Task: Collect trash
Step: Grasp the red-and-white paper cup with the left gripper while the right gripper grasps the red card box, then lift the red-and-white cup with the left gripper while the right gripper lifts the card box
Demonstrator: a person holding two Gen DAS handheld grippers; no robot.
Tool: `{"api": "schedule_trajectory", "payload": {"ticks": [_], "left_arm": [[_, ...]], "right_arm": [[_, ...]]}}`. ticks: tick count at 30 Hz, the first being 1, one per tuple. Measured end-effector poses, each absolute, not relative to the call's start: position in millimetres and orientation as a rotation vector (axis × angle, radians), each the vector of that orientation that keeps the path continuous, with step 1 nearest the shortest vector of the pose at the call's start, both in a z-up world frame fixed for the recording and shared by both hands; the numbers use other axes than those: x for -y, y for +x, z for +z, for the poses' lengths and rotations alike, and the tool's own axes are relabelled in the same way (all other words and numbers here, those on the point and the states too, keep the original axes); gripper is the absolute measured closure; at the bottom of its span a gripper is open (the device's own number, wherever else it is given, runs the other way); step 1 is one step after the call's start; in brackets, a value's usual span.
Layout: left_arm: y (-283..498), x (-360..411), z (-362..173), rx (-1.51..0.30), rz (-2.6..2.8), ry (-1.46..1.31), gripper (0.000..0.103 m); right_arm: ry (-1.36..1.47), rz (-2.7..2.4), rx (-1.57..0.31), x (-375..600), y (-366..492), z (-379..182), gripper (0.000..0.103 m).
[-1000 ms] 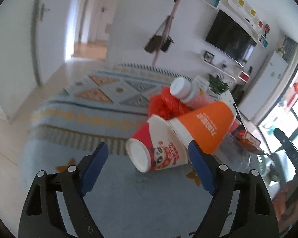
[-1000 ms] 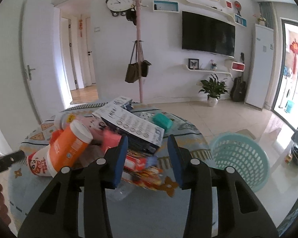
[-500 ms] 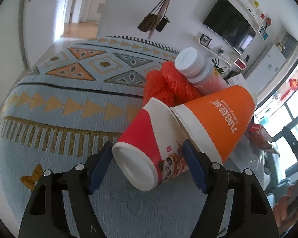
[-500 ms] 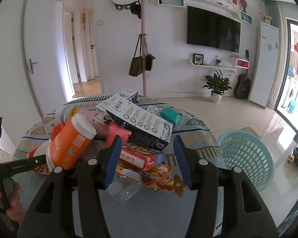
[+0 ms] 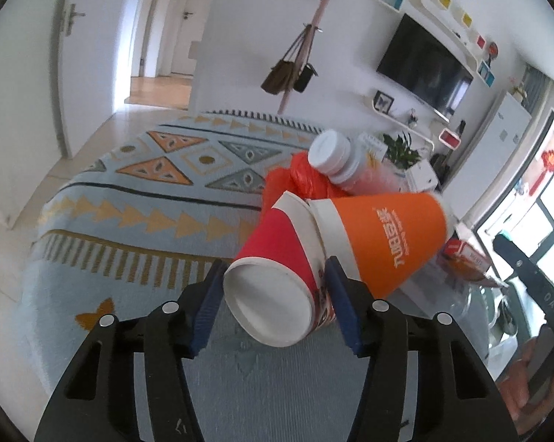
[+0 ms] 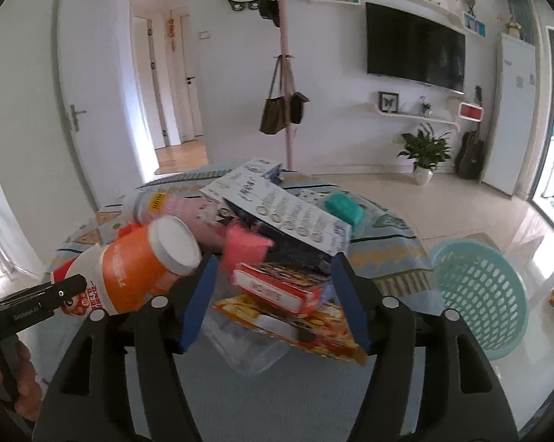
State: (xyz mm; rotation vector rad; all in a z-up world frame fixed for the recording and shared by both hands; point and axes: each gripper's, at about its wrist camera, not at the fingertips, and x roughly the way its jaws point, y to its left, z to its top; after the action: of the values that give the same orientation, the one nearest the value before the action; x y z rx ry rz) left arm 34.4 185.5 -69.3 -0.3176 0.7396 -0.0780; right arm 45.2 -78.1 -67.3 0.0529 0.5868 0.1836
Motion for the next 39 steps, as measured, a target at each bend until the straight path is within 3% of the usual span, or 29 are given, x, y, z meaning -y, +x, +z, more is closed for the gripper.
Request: {"api": "schedule_trajectory", "payload": {"ticks": [6, 13, 29, 31, 33, 39], "left_arm": [[20.6, -201.5, -56.0, -0.695, 0.023, -0.282, 0.050], [6.9, -220.5, -40.6, -0.667, 0.077, -0.251, 0.050], [8.9, -174.0, -10.2, -0.603, -0.014, -0.200, 0.049], [10.3, -167.0, -5.8, -0.598, -0.027, -0.192, 0.049], [10.5, -160.9, -2.9, -0.590, -0.043, -0.185, 0.049], [15.8, -149.2, -7.4, -0.606, -0.082, -0.182, 0.049]], "right_arm": [[0.023, 0.250, -0.598, 52.4, 50.4, -64.8, 0.038], [0.094, 0.170, -0.651, 106.6, 52.9, -79.0, 0.038], [0.134, 0.257, -0.876, 92.9, 87.9, -99.1, 0.037], [0.219, 0.256, -0.905, 96.5, 93.3, -101.3, 0.036], [0.250, 0.210, -0.912, 96.7, 95.5, -102.9, 0.028], [0.352, 0.191, -0.962, 96.5, 105.1, -110.8, 0.026]]}}
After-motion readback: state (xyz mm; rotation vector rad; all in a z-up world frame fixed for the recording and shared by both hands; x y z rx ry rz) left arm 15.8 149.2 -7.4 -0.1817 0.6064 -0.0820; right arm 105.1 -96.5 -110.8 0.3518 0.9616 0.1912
